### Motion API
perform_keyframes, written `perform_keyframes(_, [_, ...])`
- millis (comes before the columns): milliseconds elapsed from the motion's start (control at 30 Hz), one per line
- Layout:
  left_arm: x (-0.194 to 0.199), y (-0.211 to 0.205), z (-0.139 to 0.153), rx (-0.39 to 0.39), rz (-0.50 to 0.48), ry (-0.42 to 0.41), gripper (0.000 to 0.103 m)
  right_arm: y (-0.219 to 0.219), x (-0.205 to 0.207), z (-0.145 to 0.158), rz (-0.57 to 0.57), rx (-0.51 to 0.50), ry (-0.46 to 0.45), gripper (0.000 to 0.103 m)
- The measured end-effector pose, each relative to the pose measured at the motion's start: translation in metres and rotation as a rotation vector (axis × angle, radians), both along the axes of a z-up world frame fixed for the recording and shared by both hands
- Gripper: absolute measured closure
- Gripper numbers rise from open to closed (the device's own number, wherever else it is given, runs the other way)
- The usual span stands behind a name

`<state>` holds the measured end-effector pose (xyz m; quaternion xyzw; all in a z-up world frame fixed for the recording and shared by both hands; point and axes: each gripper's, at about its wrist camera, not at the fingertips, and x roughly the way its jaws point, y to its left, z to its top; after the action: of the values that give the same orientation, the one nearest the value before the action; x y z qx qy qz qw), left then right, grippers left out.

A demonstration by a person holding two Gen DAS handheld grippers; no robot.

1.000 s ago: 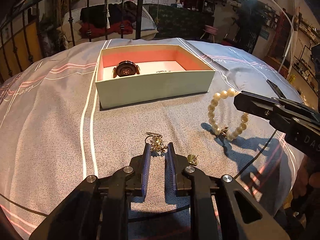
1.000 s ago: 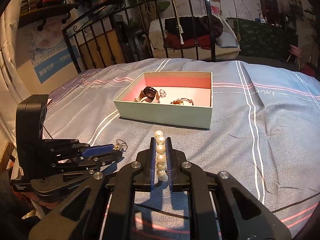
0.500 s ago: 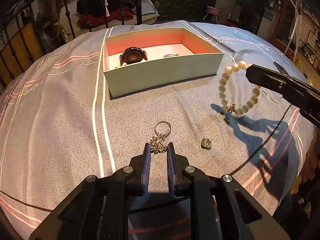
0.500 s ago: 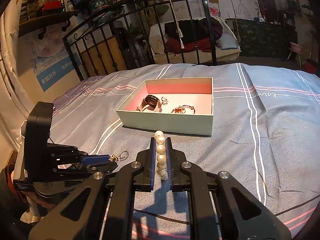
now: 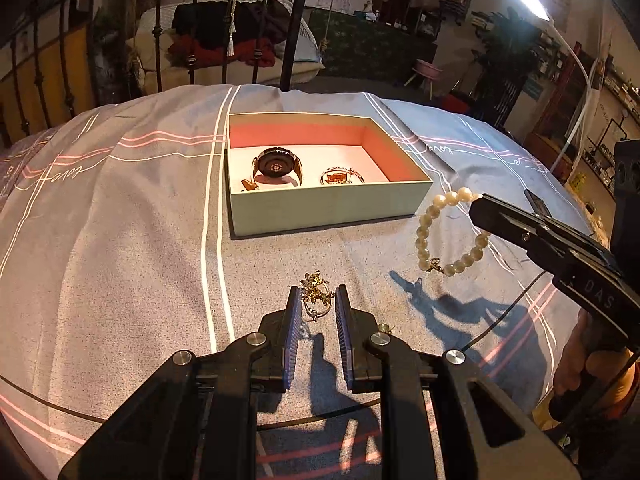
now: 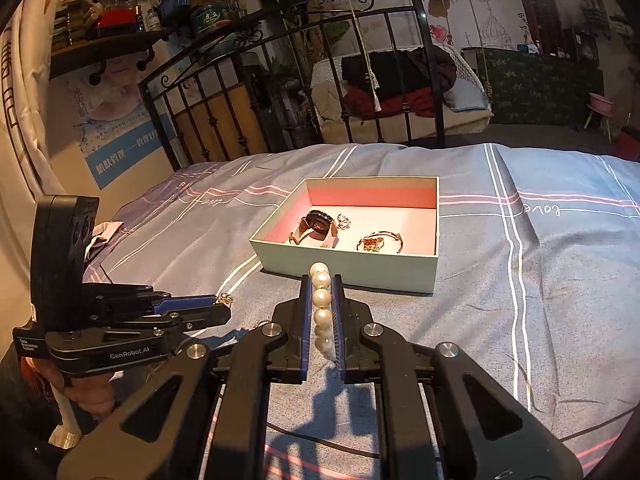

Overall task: Organize jewelry
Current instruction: 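Lift the gold pendant with the left tool while the right carries pearls to the box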

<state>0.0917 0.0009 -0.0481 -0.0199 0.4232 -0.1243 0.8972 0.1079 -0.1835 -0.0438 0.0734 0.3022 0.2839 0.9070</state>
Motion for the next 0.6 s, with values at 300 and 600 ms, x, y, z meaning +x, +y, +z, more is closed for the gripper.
perform_keyframes(300, [0.011, 0.001, 0.006, -0.013, 0.02, -0.006, 0.086, 0.0, -0.001, 0.004, -0.012, -0.022, 0.004, 0.093])
perform_keyframes(600, [0.03, -0.011, 0.019, -0.007, 0.0, -0.039, 0.086, -0.007, 0.012, 0.023, -0.056, 0.02, -0.024, 0.093])
